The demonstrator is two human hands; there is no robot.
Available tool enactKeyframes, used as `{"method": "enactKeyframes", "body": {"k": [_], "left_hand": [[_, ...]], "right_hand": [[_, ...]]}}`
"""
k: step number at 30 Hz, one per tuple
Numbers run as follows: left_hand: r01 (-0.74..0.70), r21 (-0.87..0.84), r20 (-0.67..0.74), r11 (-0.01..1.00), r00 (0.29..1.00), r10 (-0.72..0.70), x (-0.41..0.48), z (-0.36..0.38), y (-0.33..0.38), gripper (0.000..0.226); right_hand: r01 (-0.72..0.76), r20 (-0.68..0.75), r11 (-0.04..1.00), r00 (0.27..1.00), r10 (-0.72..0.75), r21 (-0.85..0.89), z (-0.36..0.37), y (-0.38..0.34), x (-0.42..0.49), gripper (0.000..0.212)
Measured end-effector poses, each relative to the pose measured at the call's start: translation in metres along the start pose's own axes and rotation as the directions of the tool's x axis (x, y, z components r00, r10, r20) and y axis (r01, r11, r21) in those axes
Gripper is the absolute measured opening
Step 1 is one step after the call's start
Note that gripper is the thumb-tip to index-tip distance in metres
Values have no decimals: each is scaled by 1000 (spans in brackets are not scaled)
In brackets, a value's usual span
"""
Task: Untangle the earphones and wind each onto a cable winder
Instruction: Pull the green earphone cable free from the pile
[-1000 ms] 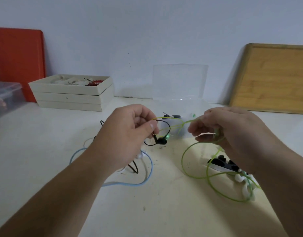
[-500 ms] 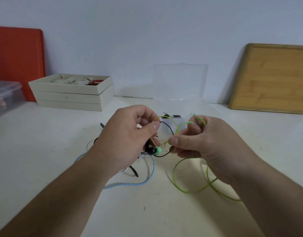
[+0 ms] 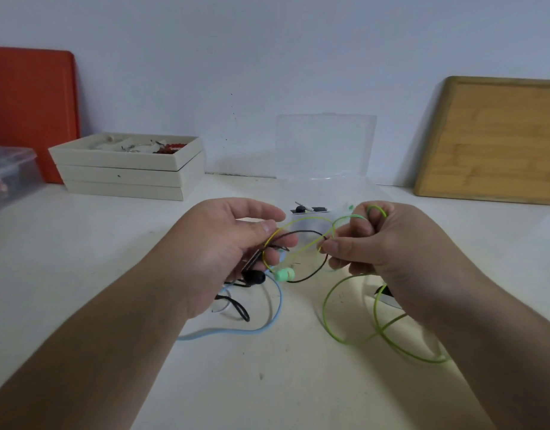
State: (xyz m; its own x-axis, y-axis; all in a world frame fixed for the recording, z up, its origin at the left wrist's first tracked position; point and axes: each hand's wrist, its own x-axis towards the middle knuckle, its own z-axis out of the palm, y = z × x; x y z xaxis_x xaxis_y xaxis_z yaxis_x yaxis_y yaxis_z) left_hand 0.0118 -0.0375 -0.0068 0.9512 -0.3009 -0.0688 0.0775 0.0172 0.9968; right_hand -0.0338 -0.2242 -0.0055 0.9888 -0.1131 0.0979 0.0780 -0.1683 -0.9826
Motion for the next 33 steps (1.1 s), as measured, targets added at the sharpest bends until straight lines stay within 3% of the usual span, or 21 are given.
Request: {"method": "enactKeyframes", "body": {"k": [9,18,24,28,33], "left_hand": [[-101,273,28,957,995,97,1,-3,-5,18],[-231,359,64,904,973,223,0,7,-11,6],[-287,303,22,909,956,294,1,4,-5,19],[-257,163,-52,953,962,268,0,4,-2,27],[-271,203,-134,941,944,301,4,-1,-2,19]], "right_hand": [[-30,-31,999,999,31,37,-7,-6,0,53],[-24,120,999,993,20,30,-6,-9,-4,52],[21,47,982,999,-13,-188,-9,-5,-3,52],[65,67,968,997,-50,-244,-12,-4,-3,44],[72,110,989,992,-57,-131,-18,-6,-2,35]]}}
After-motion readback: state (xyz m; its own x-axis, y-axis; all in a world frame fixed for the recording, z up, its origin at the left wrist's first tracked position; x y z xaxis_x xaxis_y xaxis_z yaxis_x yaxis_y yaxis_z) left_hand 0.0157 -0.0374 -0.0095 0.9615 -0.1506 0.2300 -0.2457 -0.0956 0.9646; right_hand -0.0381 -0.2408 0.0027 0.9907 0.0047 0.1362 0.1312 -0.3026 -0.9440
